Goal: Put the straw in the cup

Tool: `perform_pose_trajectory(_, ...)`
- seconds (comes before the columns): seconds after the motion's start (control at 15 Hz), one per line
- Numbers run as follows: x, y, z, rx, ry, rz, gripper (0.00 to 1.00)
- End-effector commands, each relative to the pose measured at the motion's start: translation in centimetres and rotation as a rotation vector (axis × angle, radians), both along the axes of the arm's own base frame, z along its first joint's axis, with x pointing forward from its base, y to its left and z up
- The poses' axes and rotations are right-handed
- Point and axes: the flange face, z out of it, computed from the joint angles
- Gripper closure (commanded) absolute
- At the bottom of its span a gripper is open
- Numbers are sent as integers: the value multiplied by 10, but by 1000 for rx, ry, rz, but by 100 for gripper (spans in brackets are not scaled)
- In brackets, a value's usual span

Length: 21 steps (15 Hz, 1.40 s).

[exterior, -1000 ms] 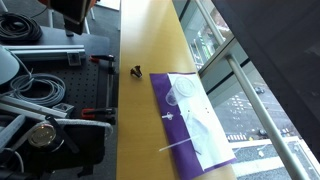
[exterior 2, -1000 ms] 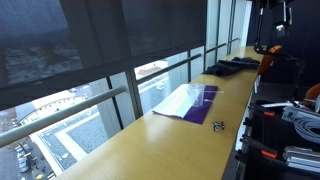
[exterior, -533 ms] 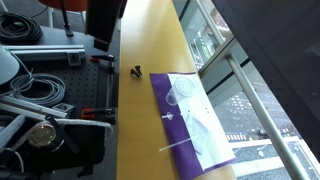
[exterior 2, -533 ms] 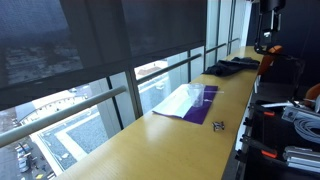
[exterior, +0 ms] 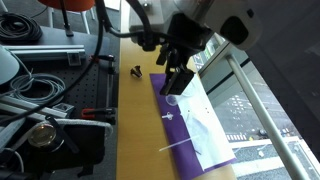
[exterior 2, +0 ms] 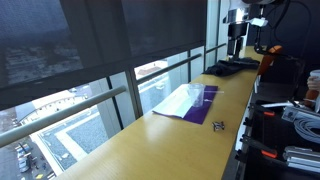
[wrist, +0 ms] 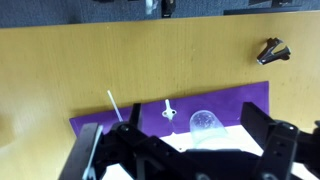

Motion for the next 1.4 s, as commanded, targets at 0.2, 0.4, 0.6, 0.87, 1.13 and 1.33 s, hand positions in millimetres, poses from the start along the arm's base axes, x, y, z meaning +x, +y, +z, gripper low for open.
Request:
perform_pose_trajectory(0.2,95,-58,-53,-14,-21,14,0)
perform_pose_trajectory(0.4,124,-81,-74,4,-41,1,0)
perform_pose_trajectory(0.6,153,-95,-99,29,-52,-5,0)
perform_pose_trajectory(0.87,188,-99,-131,49,-58,-3,0)
perform_pose_trajectory(1.13,200,-95,-164,52,-34,14,0)
perform_pose_trajectory(1.33,185,-90,-179,40,11,11,0)
